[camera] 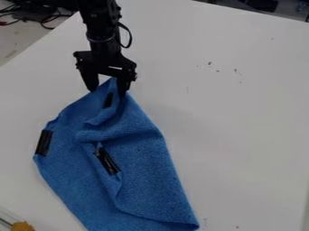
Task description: Unfold the cloth from the bottom to the top
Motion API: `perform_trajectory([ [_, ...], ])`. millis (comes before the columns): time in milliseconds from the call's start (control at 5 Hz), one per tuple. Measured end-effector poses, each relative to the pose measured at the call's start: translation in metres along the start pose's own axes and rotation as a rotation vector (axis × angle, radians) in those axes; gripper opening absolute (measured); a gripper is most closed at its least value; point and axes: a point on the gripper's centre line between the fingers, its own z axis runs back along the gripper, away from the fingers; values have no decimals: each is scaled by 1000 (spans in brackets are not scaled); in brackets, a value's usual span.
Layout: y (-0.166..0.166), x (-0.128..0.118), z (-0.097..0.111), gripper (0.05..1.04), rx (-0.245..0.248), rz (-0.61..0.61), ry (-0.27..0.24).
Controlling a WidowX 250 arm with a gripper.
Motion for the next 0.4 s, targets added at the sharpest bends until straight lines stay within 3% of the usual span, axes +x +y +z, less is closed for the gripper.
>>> perform_trajectory([
  [200,1,-14,41,1003,15,-20,-20],
  [400,-8,-41,49,999,3,-41,26],
])
